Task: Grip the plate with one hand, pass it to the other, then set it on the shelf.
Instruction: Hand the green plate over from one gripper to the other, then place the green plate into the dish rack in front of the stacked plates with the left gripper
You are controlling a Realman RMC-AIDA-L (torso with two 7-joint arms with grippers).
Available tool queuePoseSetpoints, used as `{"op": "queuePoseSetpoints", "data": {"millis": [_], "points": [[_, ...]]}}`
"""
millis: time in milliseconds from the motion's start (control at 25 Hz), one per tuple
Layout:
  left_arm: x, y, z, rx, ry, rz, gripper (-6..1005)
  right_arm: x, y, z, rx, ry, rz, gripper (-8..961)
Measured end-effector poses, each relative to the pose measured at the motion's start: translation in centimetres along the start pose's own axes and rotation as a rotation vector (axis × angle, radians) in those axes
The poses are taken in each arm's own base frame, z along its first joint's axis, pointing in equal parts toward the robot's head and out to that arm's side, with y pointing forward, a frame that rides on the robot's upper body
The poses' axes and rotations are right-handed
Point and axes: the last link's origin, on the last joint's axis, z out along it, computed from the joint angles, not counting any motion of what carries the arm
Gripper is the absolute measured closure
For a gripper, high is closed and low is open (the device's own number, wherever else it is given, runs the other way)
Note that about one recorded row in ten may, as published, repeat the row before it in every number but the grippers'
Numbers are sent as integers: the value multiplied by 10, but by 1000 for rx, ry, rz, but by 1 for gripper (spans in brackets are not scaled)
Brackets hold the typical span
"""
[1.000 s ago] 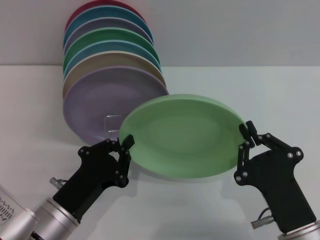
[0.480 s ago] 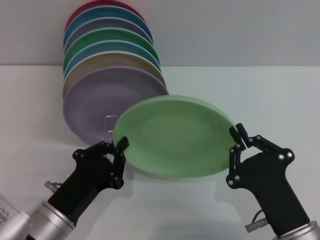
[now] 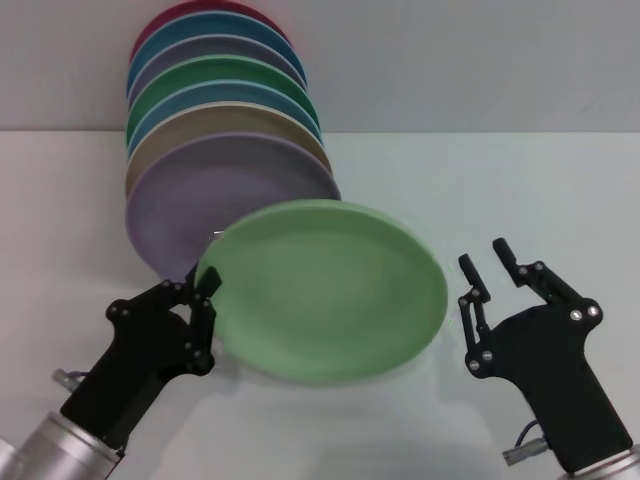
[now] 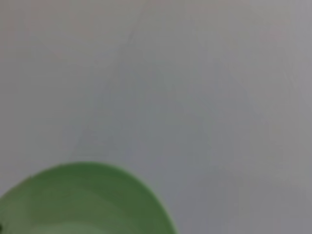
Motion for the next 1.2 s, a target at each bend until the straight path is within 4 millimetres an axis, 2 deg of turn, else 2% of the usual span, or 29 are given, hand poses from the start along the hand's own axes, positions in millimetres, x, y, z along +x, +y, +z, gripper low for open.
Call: {"op": "queuePoseSetpoints", "data": {"millis": [160,240,280,520,760,1040,1200], "points": [[7,-4,-7,19,53,6,948,-3,-4,-7,32,-18,31,781],[13,-7,-10,33,90,5,950,-3,-10,-12,50,-30,75,734],[17,-9,-11,43,117,6,951,-2,-13,-15,53,-36,99,711],[41,-24,-16,114,273,52,953,12,-15,-22,1,-4,106,713],[51,-39,-11,178,326,183,953,29,-16,-17,-45,71,70,712],[51,-41,-1,196,297,383,952,41,-28,-4,-23,104,51,713],[48,-40,3,196,272,440,952,45,-33,3,-14,105,51,712]]}}
